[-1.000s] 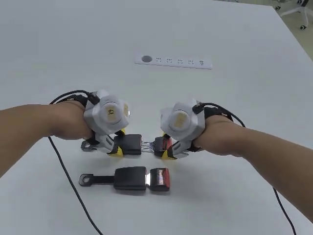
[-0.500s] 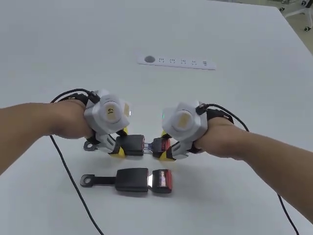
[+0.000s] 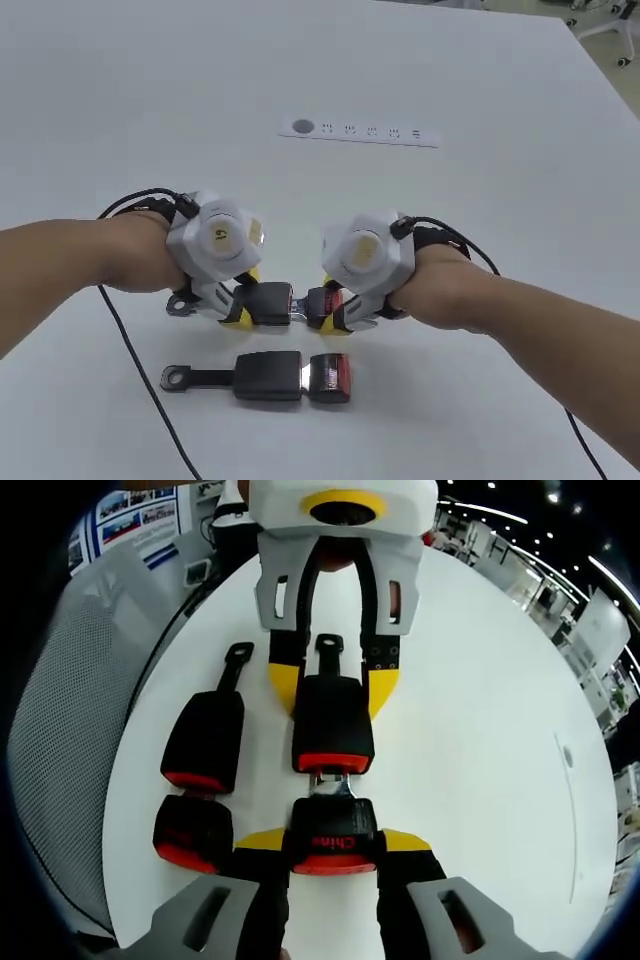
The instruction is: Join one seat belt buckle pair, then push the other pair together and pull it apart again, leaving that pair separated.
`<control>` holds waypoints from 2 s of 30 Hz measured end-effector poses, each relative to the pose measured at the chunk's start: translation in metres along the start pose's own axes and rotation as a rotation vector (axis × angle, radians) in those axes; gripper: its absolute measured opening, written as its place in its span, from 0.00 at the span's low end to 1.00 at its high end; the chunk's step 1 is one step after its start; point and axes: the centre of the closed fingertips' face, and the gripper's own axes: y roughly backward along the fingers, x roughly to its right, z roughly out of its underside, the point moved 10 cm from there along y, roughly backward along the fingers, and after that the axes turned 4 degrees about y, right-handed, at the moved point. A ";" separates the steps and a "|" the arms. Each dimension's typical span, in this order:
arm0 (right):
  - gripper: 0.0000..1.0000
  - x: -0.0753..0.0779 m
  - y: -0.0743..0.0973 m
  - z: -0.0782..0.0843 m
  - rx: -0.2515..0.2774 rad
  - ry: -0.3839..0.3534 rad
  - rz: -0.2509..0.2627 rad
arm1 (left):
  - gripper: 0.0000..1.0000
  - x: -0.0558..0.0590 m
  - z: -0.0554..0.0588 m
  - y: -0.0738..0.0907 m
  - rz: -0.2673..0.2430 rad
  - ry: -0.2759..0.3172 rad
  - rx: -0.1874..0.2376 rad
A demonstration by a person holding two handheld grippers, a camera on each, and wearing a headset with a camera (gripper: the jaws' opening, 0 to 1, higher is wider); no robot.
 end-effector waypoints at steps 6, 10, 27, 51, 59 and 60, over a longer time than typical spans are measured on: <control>0.28 -0.002 -0.001 -0.009 0.004 -0.010 -0.002 | 0.32 -0.001 0.000 0.001 -0.001 -0.003 -0.001; 0.28 -0.002 0.001 -0.010 0.010 -0.015 -0.002 | 0.32 -0.001 0.002 0.001 -0.006 0.004 0.003; 0.30 -0.003 -0.001 -0.010 -0.005 -0.013 0.013 | 0.33 -0.002 0.006 0.001 -0.005 0.023 0.019; 0.32 -0.013 0.027 0.037 -0.006 -0.046 0.028 | 0.33 -0.006 0.005 -0.003 0.009 0.026 0.004; 0.32 -0.020 0.049 0.069 -0.041 -0.066 0.036 | 0.33 -0.001 0.003 0.000 -0.010 0.042 0.012; 0.32 -0.020 0.049 0.077 -0.047 -0.068 0.041 | 0.33 -0.001 0.004 0.000 -0.011 0.043 0.012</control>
